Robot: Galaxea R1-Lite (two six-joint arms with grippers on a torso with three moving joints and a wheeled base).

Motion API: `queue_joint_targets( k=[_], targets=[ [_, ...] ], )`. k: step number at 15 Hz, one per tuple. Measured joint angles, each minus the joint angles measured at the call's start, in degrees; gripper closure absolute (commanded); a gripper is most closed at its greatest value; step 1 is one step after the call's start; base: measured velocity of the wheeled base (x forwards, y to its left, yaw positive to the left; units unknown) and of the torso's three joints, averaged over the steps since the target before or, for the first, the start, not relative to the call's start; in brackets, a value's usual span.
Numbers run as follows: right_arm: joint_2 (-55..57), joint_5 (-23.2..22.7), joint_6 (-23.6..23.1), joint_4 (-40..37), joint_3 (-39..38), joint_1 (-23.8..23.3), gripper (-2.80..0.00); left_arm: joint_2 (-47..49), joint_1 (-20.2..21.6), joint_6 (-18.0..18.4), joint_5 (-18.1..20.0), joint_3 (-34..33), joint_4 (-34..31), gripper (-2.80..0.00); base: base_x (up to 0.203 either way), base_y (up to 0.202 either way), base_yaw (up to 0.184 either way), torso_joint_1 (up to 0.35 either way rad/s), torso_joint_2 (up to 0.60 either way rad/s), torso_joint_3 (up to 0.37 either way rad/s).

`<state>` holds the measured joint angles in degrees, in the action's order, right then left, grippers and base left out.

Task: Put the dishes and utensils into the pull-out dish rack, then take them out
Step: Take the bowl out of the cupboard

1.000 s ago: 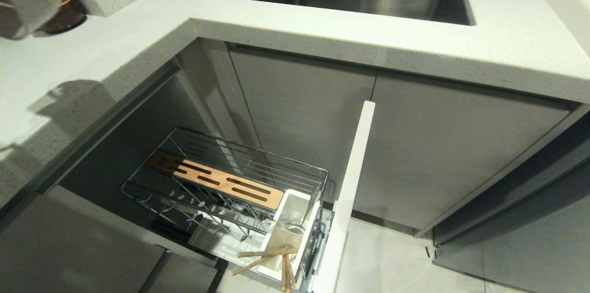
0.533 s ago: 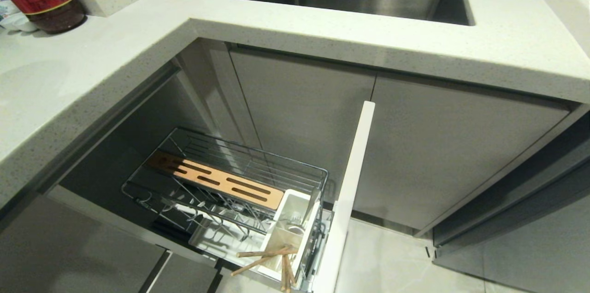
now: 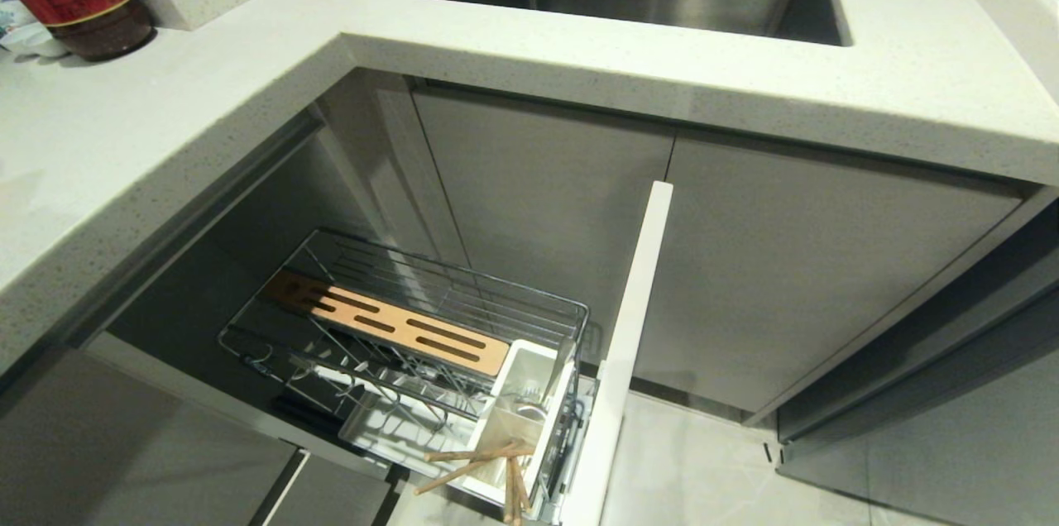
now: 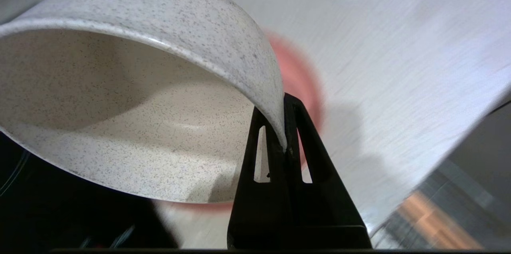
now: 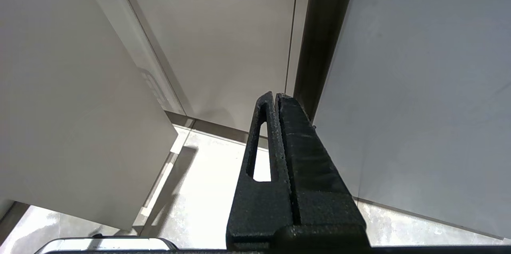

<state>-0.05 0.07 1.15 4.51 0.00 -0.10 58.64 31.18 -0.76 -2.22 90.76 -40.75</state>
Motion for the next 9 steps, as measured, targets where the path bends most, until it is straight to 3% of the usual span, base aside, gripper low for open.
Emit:
queue_joint_targets(
  k=[3, 9],
  targets=[
    [0.0, 0.0, 0.0, 0.0, 0.0, 0.0, 0.0, 5.0, 1.2, 3.6, -3.7, 3.3, -10.3, 0.0, 0.0, 0.0, 0.0, 0.0, 0.0, 0.0],
    [0.0, 0.0, 0.0, 0.0, 0.0, 0.0, 0.0, 12.2, 2.1, 9.3, -5.1, 3.8, -11.5, 0.0, 0.0, 0.0, 0.0, 0.0, 0.0, 0.0]
  ],
)
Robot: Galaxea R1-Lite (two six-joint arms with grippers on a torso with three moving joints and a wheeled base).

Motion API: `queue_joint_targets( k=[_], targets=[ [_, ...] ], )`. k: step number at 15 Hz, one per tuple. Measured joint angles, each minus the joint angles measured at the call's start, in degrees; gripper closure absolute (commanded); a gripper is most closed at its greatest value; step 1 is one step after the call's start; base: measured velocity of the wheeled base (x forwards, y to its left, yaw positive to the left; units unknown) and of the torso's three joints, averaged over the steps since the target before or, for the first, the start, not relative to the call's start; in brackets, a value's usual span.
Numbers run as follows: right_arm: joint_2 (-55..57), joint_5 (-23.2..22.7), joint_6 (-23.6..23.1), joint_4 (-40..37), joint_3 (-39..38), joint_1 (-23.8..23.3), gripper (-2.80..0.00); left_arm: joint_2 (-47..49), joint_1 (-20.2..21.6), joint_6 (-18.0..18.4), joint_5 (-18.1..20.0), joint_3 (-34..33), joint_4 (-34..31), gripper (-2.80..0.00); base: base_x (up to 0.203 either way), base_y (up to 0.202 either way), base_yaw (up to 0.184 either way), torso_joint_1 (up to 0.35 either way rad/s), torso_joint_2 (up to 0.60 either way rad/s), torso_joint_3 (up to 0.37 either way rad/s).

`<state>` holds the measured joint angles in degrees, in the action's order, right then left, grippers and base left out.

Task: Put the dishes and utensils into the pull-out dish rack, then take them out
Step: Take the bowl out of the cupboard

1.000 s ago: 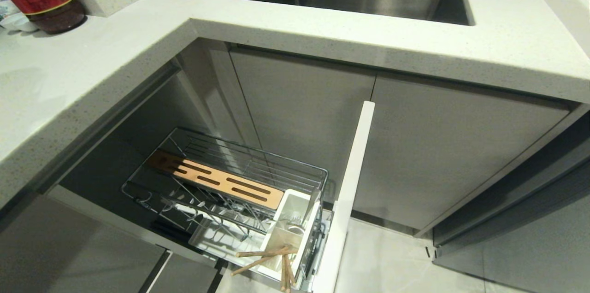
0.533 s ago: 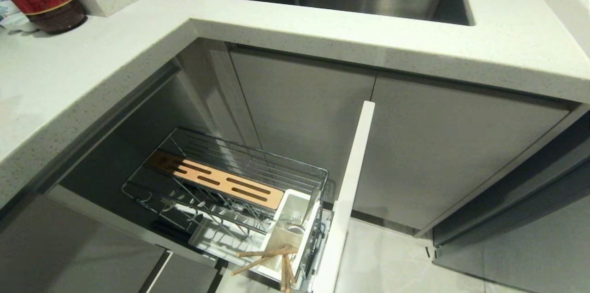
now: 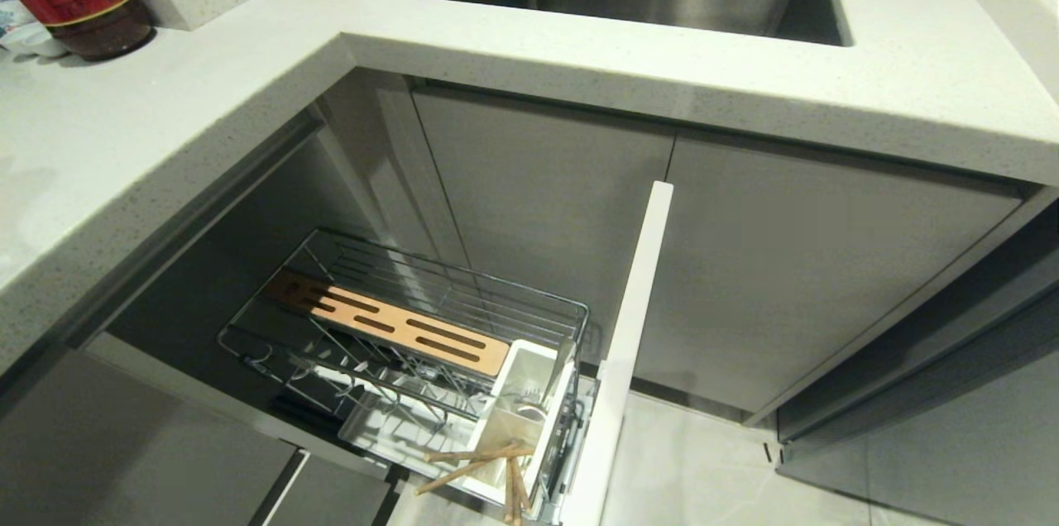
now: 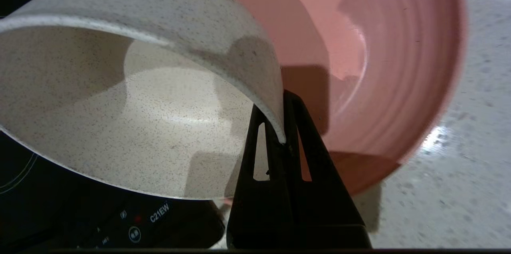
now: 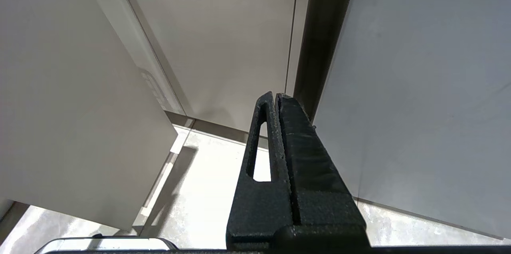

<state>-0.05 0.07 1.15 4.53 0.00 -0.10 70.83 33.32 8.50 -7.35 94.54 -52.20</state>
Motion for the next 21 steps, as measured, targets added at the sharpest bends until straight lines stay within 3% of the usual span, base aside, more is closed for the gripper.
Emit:
queue_joint_targets(
  k=[8, 9, 17, 21],
  targets=[
    [0.0, 0.0, 0.0, 0.0, 0.0, 0.0, 0.0, 2.5, -1.5, 1.5, 0.2, -0.6, -1.0, 0.0, 0.0, 0.0, 0.0, 0.0, 0.0, 0.0],
    [0.0, 0.0, 0.0, 0.0, 0.0, 0.0, 0.0, 2.5, -1.5, 1.5, 0.2, -0.7, -1.0, -2.8, 0.0, 0.0, 0.0, 0.0, 0.0, 0.0],
    [0.0, 0.0, 0.0, 0.0, 0.0, 0.0, 0.0, 2.3, -0.9, 0.6, 0.2, -0.4, 0.8, -2.8, 0.0, 0.0, 0.0, 0.0, 0.0, 0.0],
    [0.0, 0.0, 0.0, 0.0, 0.0, 0.0, 0.0, 0.3, 0.3, -4.5, 0.3, -0.6, 7.5, -2.8, 0.0, 0.0, 0.0, 0.0, 0.0, 0.0]
  ],
)
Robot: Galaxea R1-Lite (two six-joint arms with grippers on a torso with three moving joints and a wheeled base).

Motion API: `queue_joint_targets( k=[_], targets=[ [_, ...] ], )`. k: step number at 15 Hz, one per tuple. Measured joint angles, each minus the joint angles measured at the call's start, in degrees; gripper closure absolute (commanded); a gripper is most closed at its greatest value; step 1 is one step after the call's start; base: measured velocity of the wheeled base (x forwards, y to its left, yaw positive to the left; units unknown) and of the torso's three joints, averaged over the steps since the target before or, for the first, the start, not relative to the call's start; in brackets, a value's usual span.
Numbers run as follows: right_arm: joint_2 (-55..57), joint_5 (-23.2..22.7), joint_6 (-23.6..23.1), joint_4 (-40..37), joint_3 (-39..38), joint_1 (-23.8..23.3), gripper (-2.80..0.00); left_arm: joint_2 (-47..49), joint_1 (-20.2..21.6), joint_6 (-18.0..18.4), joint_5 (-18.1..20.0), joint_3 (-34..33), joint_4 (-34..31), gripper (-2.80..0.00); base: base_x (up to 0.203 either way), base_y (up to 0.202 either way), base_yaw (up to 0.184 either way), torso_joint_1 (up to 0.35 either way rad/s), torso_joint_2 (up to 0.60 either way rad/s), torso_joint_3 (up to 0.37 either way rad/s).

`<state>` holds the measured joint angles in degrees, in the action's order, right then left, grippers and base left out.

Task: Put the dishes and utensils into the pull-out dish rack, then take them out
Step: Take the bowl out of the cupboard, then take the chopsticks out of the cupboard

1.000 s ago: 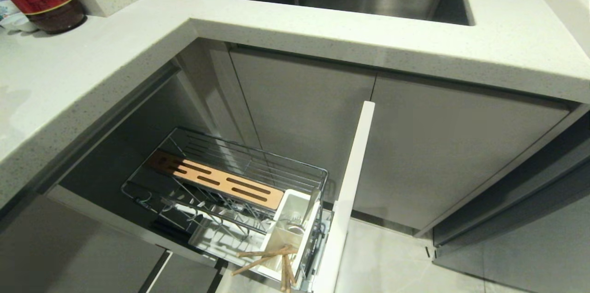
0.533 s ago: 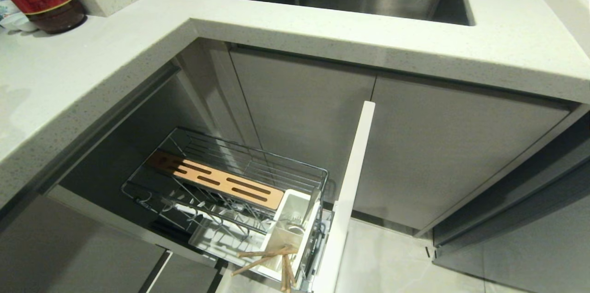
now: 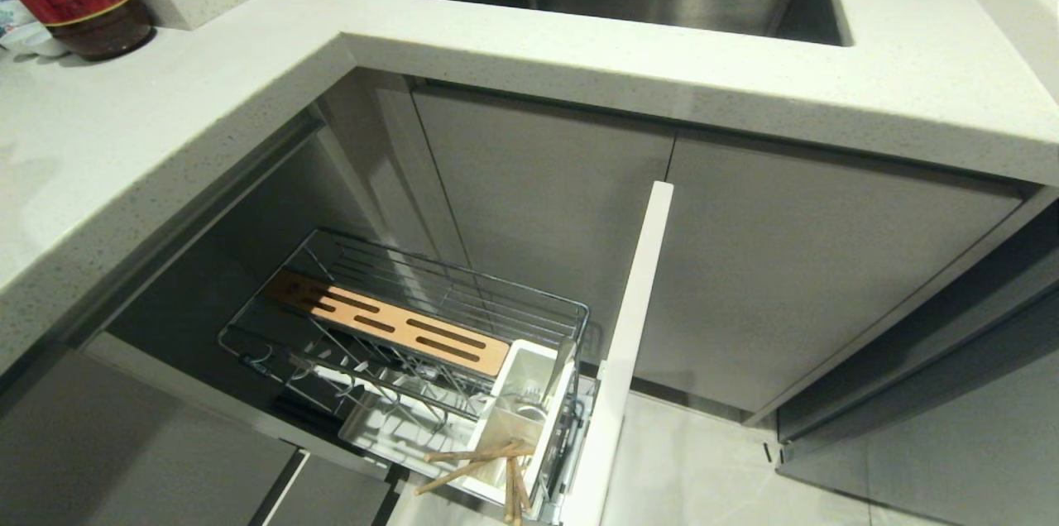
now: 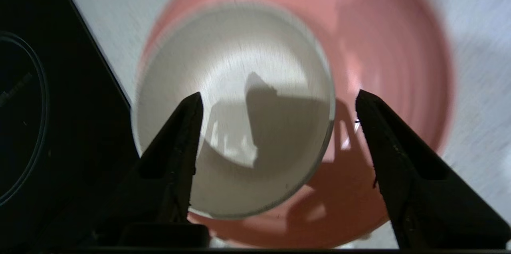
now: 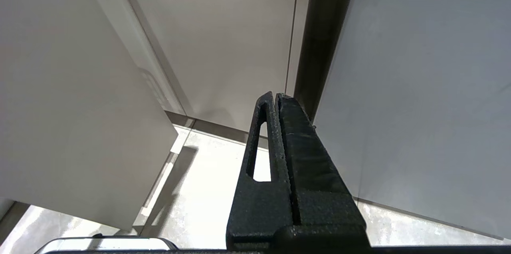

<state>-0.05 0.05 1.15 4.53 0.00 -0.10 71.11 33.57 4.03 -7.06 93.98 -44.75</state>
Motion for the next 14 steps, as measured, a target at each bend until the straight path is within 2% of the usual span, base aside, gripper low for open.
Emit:
queue_joint_targets(
  k=[1, 2, 4, 6, 8, 9, 11, 14],
  targets=[
    [0.0, 0.0, 0.0, 0.0, 0.0, 0.0, 0.0, -0.9, 0.1, -2.2, 0.1, -0.3, 3.4, -2.8, 0.0, 0.0, 0.0, 0.0, 0.0, 0.0],
    [0.0, 0.0, 0.0, 0.0, 0.0, 0.0, 0.0, -1.9, 0.1, -4.5, 0.3, -1.1, 7.7, 0.0, 0.0, 0.0, 0.0, 0.0, 0.0, 0.0],
    [0.0, 0.0, 0.0, 0.0, 0.0, 0.0, 0.0, -3.9, -0.6, -8.8, 0.7, -3.8, 18.3, 0.0, 0.0, 0.0, 0.0, 0.0, 0.0, 0.0],
    [0.0, 0.0, 0.0, 0.0, 0.0, 0.0, 0.0, -6.0, -2.3, -14.6, 0.8, -6.5, 30.4, 0.0, 0.0, 0.0, 0.0, 0.0, 0.0, 0.0],
    [0.0, 0.0, 0.0, 0.0, 0.0, 0.0, 0.0, -7.9, -7.0, -23.1, 0.8, -7.9, 41.0, 0.0, 0.0, 0.0, 0.0, 0.0, 0.0, 0.0],
    [0.0, 0.0, 0.0, 0.0, 0.0, 0.0, 0.0, -8.7, -9.6, -27.3, 0.7, -8.0, 44.0, 0.0, 0.0, 0.0, 0.0, 0.0, 0.0, 0.0],
    [0.0, 0.0, 0.0, 0.0, 0.0, 0.0, 0.0, -9.7, -17.1, -33.9, 0.6, -7.8, 45.2, 0.0, 0.0, 0.0, 0.0, 0.0, 0.0, 0.0],
    [0.0, 0.0, 0.0, 0.0, 0.0, 0.0, 0.0, -10.2, -31.2, -35.5, 0.5, -7.5, 38.9, 0.0, 0.0, 0.0, 0.0, 0.0, 0.0, 0.0]
  ],
)
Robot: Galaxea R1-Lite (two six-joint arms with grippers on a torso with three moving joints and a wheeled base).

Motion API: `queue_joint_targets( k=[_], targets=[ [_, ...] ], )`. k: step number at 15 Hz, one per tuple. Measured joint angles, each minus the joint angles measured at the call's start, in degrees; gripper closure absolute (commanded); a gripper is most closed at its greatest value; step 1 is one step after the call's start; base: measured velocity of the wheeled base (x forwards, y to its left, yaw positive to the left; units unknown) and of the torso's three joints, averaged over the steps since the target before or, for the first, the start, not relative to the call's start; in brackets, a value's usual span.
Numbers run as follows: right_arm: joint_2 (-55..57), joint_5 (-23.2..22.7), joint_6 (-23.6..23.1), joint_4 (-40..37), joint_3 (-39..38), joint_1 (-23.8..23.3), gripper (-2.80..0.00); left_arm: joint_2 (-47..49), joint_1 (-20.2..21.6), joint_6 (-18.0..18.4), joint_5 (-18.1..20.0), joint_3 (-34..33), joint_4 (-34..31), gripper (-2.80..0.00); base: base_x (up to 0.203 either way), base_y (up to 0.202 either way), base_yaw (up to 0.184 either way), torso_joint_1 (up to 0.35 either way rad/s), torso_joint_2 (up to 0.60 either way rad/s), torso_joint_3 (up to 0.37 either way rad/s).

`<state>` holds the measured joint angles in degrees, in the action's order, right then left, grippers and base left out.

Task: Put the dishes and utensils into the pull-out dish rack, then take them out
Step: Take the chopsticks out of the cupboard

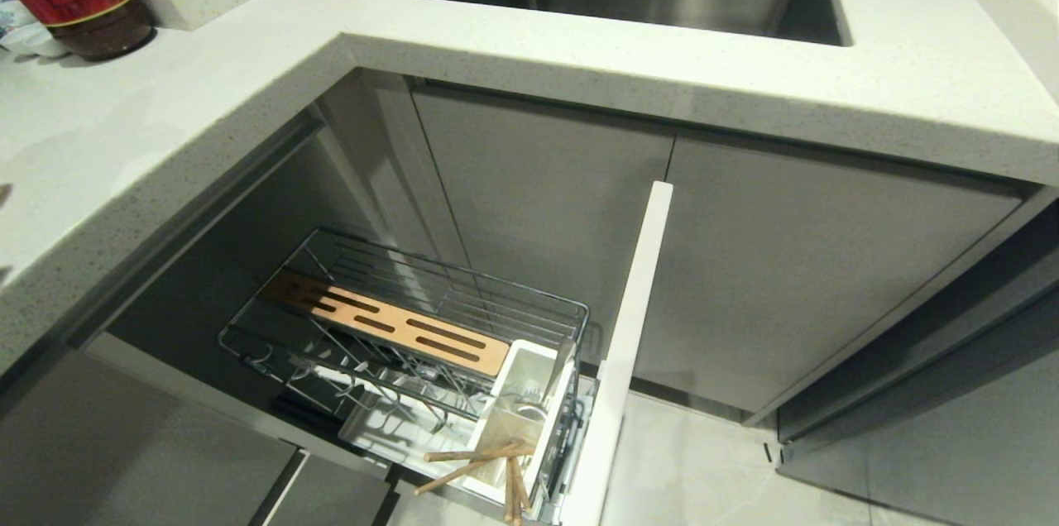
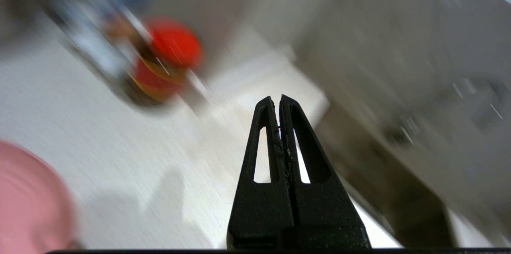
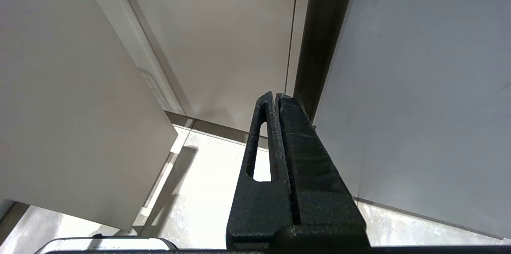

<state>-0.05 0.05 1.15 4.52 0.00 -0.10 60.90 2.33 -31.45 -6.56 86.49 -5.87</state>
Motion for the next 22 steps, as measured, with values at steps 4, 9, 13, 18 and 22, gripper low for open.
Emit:
queue_joint_targets(
  k=[4, 9, 13, 18, 22],
  targets=[
    [0.0, 0.0, 0.0, 0.0, 0.0, 0.0, 0.0, 2.6, -18.9, -0.4, 0.0, 0.4, -16.4, 0.0, 0.0, 0.0, 0.0, 0.0, 0.0, 0.0],
    [0.0, 0.0, 0.0, 0.0, 0.0, 0.0, 0.0, 10.7, -30.7, -0.3, 0.3, 0.5, -36.0, 0.0, 0.0, 0.0, 0.0, 0.0, 0.0, 0.0],
    [0.0, 0.0, 0.0, 0.0, 0.0, 0.0, 0.0, 17.5, -36.3, -0.6, 2.7, 0.5, -48.0, 0.0, 0.0, 0.0, 0.0, 0.0, 0.0, 0.0],
    [0.0, 0.0, 0.0, 0.0, 0.0, 0.0, 0.0, 26.4, -37.0, 0.1, 9.5, 0.5, -55.6, 0.0, 0.0, 0.0, 0.0, 0.0, 0.0, 0.0],
    [0.0, 0.0, 0.0, 0.0, 0.0, 0.0, 0.0, 33.9, -36.2, 4.5, 15.8, 0.0, -58.9, 0.0, 0.0, 0.0, 0.0, 0.0, 0.0, 0.0]
  ],
)
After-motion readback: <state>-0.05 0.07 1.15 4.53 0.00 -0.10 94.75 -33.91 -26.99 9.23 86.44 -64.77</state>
